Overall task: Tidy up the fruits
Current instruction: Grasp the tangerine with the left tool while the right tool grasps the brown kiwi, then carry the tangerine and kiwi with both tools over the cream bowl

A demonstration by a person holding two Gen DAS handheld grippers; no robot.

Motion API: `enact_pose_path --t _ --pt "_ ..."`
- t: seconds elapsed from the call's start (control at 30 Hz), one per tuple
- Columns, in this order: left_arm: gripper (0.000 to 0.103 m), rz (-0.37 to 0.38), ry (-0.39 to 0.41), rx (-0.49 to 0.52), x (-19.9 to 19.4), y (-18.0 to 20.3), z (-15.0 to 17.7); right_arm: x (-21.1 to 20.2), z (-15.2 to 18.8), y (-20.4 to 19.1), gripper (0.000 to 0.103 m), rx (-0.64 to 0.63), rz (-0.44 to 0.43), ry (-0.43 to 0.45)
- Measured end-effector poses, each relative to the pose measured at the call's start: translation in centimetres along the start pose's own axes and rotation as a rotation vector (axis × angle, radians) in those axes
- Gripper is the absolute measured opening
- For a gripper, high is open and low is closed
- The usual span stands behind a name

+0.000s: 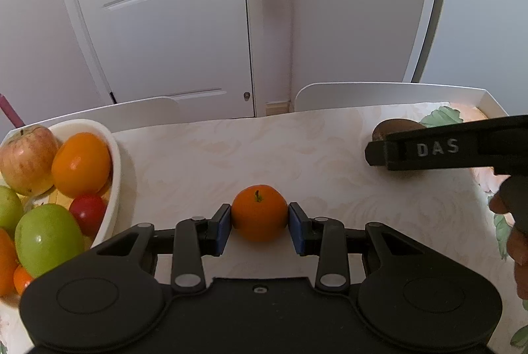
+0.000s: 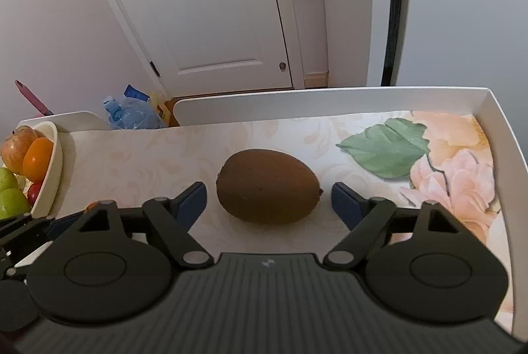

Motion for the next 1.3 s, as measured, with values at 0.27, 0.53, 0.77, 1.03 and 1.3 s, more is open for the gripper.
enact_pose_path --t 0.27,0.53,0.77,1.03,1.3 --pt "0.04 -0.011 0.01 -0.018 -1.1 -0.3 0.1 -0.1 -0.1 -1.2 0.079 -0.044 0.044 0.03" --pt "0.04 -0.018 0.04 -0.052 -3.5 -0.7 0.7 -2.1 -0.4 -3.2 0.079 -0.089 0.004 0.055" --pt "0.04 -0.047 0.093 -0.086 -7.1 -1.5 1.1 -5.1 -1.4 -5.2 0.079 -0.12 -0.033 0.086" --pt "0.04 -0.058 0.161 -0.121 -12.0 -4.2 0.2 -9.4 -2.4 -8.4 0.079 -0.155 -0.072 0.13" --pt "0.04 -0.075 0.202 -0.115 -15.5 -8.0 -0.6 -12.5 -3.2 -12.2 0.079 -0.155 -0.104 0.157"
Point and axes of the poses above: each gripper's, at about its wrist camera, not at the fingertips, and x roughly the way its jaws point, y to its right, z to its underside, the point moved 2 cm from there along x, roughly the way its jaws point, and after that the axes turned 3 degrees about -y, right-handed, at the moved point
